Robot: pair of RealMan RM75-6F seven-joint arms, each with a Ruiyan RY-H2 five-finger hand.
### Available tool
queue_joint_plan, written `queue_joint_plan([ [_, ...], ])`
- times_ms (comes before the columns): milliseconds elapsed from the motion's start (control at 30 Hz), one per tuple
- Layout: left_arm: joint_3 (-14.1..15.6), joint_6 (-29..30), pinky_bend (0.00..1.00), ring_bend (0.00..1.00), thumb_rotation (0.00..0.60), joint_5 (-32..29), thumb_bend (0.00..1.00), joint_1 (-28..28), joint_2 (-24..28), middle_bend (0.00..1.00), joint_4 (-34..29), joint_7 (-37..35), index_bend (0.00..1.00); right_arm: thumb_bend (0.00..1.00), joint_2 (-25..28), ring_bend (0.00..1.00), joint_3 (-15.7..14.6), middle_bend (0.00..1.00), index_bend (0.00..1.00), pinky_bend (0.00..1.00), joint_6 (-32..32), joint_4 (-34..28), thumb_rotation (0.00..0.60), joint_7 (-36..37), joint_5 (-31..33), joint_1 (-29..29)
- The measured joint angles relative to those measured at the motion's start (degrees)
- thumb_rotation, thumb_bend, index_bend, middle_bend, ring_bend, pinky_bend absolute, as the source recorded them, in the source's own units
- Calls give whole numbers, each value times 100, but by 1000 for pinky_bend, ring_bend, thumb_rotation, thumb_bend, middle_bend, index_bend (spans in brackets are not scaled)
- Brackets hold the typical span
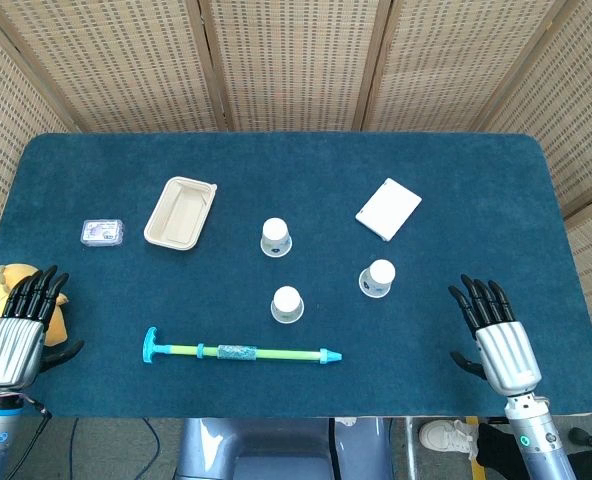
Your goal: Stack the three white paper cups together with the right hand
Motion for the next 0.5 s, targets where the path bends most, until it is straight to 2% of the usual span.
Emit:
queue_joint_plan([
  [500,-17,31,63,0,600,66,0,23,64,0,-37,-143,0,110,8,0,4,0,12,0,31,8,600,52,-62,4],
])
